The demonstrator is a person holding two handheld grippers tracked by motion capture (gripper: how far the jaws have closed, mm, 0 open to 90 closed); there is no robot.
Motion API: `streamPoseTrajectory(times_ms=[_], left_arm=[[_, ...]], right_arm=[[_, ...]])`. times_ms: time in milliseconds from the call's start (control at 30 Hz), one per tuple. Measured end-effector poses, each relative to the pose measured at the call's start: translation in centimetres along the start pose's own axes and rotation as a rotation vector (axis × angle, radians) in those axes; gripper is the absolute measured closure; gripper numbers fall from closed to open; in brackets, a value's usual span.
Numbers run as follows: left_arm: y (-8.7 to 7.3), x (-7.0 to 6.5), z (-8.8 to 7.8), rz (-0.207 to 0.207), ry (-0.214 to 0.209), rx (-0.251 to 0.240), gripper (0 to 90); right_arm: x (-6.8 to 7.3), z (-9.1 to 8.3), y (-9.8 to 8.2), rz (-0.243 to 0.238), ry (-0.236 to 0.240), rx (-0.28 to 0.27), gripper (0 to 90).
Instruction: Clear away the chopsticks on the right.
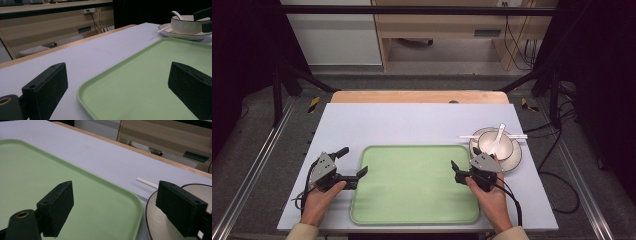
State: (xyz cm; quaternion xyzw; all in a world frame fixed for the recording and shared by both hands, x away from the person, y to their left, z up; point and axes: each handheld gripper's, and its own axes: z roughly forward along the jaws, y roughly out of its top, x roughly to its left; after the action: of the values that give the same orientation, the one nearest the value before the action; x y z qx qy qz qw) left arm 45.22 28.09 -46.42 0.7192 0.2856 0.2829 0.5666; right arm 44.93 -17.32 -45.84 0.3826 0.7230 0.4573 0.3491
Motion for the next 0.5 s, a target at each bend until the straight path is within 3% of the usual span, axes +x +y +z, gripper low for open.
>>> streamPoseTrajectory(times_ms=[333, 433, 467, 500], left_arm=[[0.0, -0.1, -0.5, 0.007, 0.012, 0.019, 2.0], [0.0, -0.2, -0.8, 0.011, 0.018, 0.022, 2.0], [0.0, -0.2, -0.9, 0.009, 0.02, 0.025, 2.1], [0.0, -0.2, -0.9, 0.008, 0.021, 0.026, 2.1]], right_arm=[[0.4, -1.0, -0.1, -0.02, 0.028, 0.078, 15.4], [0.6, -2.4, 0.3, -0.078, 0.053, 0.142, 19.7], [0.2, -3.6, 0.8, -0.122, 0.036, 0.165, 26.9], [-0.1, -4.2, 1.0, -0.136, 0.032, 0.167, 29.6]])
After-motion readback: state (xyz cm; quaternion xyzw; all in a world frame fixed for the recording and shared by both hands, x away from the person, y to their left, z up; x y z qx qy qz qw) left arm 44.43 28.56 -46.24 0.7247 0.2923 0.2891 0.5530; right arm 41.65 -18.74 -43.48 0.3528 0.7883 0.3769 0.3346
